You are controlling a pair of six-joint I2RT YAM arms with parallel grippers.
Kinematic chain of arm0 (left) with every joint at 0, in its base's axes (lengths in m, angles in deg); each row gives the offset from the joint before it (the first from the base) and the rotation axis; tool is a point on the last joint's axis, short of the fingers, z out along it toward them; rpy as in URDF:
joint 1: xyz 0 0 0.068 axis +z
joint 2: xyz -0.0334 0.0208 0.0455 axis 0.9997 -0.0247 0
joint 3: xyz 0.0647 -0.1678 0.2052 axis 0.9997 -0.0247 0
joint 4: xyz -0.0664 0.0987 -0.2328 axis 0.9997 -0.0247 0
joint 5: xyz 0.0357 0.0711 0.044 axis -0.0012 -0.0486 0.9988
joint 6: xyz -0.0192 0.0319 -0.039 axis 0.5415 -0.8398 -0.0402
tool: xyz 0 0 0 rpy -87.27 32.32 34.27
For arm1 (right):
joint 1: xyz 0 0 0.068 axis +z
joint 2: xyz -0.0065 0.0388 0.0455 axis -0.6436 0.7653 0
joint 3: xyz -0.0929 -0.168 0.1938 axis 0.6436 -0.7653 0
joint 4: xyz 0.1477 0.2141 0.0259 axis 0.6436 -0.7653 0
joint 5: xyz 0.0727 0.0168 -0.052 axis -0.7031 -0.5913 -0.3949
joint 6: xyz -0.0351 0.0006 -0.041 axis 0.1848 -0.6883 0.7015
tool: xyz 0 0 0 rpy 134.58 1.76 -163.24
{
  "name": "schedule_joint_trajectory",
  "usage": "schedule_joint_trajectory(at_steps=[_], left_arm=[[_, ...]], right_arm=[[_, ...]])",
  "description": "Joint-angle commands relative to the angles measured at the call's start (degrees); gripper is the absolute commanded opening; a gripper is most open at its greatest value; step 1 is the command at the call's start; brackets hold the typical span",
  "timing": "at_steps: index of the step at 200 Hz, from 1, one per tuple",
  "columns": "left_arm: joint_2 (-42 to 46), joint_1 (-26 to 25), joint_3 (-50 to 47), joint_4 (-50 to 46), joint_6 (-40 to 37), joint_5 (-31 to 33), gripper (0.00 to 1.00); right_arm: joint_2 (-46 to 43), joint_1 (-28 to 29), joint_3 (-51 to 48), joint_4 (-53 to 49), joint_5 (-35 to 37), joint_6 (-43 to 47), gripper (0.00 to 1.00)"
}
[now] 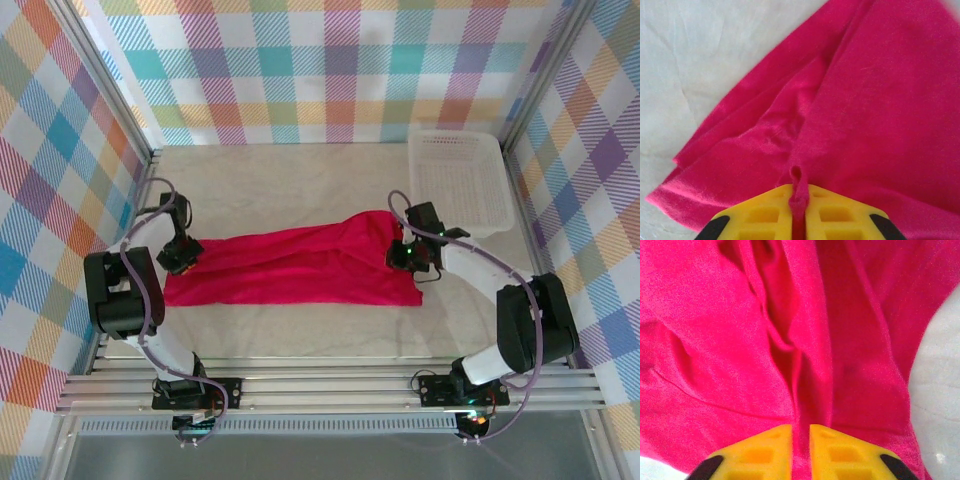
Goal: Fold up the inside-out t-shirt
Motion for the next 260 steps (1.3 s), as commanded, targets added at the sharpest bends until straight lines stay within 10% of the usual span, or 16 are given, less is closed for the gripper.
schedule_joint_trajectory(at_steps=[1, 42, 182, 230, 260], left_arm=[[-0.8, 1.0, -2.1, 2.4, 2.2, 1.4, 0.18], [2.0, 0.3, 3.4, -0.4, 2.4, 2.7, 0.62], [4.5, -5.9, 4.2, -0.9, 2.2, 1.7, 0.60], [4.2, -5.8, 4.0, -1.1, 1.5, 1.9, 0.59], [4.4, -5.8, 3.9, -1.0, 1.6, 1.9, 0.59]], right_arm=[[-1.3, 0.5, 0.3, 0.5, 0.8, -3.2, 0.14], [-2.0, 1.2, 10.3, -5.0, 2.8, -0.6, 0.34], [32.0, 3.7, 39.0, -6.3, 0.2, 0.8, 0.43], [31.7, 4.9, 40.3, -7.7, -0.5, 1.6, 0.00], [26.4, 5.9, 37.3, -9.5, -1.7, 1.4, 0.00]])
